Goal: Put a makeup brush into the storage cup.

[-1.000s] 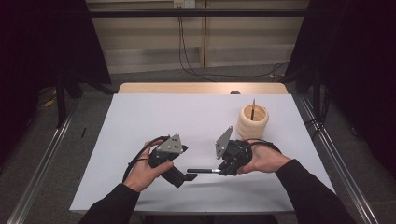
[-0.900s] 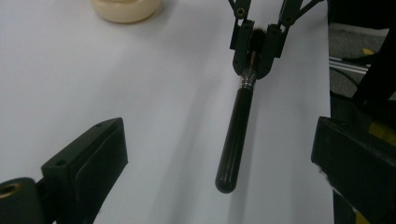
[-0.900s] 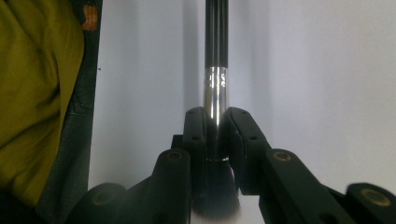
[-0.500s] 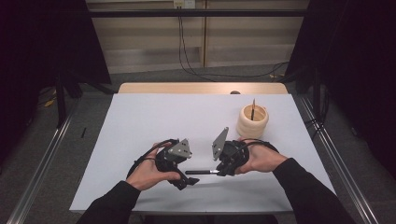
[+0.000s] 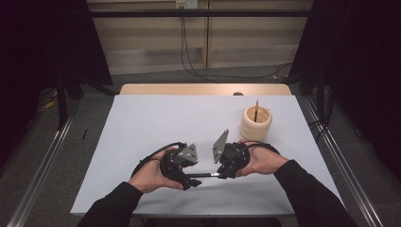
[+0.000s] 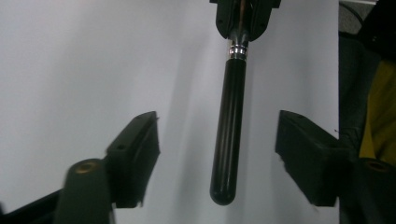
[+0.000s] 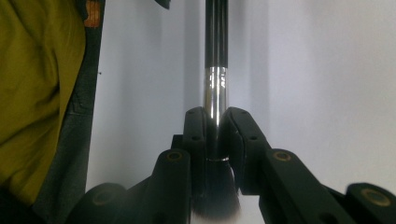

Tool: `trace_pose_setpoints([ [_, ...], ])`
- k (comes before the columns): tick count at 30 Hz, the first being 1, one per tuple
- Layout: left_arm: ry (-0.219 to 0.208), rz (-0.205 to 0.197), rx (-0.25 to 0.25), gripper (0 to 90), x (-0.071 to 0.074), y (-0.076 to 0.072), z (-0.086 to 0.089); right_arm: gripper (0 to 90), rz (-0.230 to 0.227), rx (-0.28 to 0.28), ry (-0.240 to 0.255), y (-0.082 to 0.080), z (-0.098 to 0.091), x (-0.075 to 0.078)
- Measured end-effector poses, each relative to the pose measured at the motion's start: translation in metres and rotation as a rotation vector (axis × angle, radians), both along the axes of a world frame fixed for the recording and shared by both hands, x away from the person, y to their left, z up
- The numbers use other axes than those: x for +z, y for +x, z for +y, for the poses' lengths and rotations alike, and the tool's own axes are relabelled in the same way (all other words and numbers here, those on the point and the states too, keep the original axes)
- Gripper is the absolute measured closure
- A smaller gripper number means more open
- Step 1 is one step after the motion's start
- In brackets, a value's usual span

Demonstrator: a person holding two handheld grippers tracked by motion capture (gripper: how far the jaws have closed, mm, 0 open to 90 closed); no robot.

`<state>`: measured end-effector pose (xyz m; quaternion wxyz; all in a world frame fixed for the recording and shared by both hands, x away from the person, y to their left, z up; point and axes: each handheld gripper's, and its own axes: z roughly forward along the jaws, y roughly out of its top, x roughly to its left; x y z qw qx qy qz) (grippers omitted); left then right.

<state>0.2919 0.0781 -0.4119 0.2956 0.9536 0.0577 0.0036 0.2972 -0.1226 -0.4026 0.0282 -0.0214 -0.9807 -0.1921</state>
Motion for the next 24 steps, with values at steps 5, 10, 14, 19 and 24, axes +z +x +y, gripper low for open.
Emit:
trace_pose_setpoints([
  [5,0.011,0.006,-0.010,45.1,0.004,0.000,-0.005,77.9,-0.004,0.008,0.004,0.001,0.001,-0.001],
  [10,0.025,0.012,-0.036,56.0,0.003,-0.002,-0.009,77.9,0.008,-0.007,0.008,0.001,-0.001,-0.001],
  [14,0.027,0.044,-0.053,63.1,0.004,-0.001,-0.011,77.9,0.014,-0.007,0.014,0.000,-0.001,-0.001],
  [19,0.029,0.017,-0.037,69.6,0.003,-0.001,-0.011,77.9,0.014,-0.007,0.019,0.000,-0.002,-0.001],
  [24,0.028,0.012,-0.041,76.2,0.001,-0.001,-0.013,77.8,0.008,-0.009,0.022,0.000,-0.002,-0.002],
])
